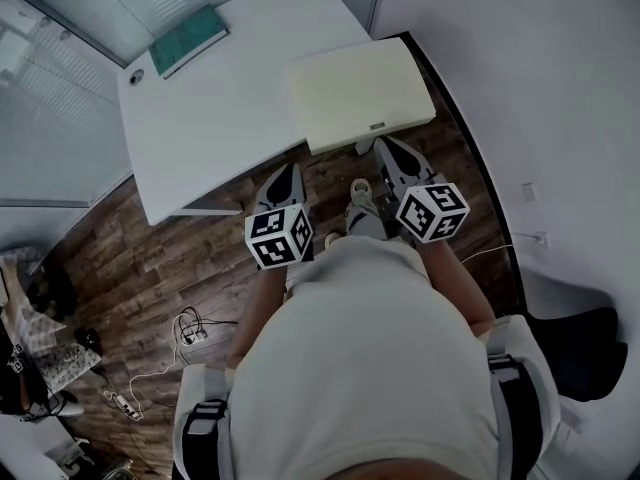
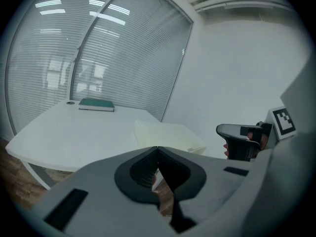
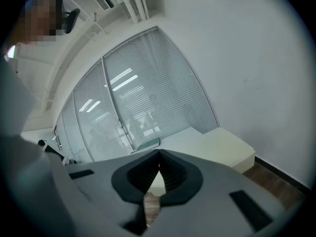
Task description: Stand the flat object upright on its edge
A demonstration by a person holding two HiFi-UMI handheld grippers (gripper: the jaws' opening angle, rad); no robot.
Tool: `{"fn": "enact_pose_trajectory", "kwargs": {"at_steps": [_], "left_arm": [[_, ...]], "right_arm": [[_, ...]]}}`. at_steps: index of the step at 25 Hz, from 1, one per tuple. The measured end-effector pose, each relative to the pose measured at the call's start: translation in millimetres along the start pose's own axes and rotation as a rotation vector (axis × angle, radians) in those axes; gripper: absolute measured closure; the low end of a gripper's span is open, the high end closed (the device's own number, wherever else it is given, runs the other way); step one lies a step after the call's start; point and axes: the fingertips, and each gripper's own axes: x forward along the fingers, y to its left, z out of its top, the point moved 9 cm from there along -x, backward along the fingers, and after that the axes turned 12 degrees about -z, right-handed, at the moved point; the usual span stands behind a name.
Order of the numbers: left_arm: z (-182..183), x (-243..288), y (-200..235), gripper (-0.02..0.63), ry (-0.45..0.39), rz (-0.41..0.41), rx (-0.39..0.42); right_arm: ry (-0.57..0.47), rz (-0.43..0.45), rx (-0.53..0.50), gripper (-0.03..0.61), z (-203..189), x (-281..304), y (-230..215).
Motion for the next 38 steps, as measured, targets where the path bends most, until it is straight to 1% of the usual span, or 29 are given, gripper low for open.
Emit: {"fn": "enact_pose_trajectory", "kwargs": {"at_steps": [9, 13, 21, 24, 31, 38], "left_arm": [[-0.4, 21.4, 2.7, 0.594, 0.013, 0.006, -0.035], [4.7, 35.1, 1.9, 0.594, 0.018, 0.003, -0.031], [11.4, 52.7, 5.6, 0.594, 0.020, 0.010, -0.043], [13.8, 57.1, 6.3, 0.594, 0.021, 0.010, -0.046], [14.5, 64.1, 9.3, 0.594, 0.035, -0.003, -0.045], [14.4, 72.7, 8.9, 0.594, 0.052, -0.024, -0.044]], "right_arm": [[0.026, -0.019, 0.129, 0.558, -7.2, 15.8, -33.9], [0.045, -0.024, 0.220, 0.558, -11.0, 25.2, -51.6], [0.065, 0.011, 0.405, 0.558, -27.8, 41.4, -75.6], [0.068, 0.002, 0.491, 0.558, -33.9, 44.4, -86.3], [0.078, -0.016, 0.655, 0.558, -53.2, 49.5, -106.9], [0.097, -0.014, 0.794, 0.557, -74.2, 53.0, -123.3]]}}
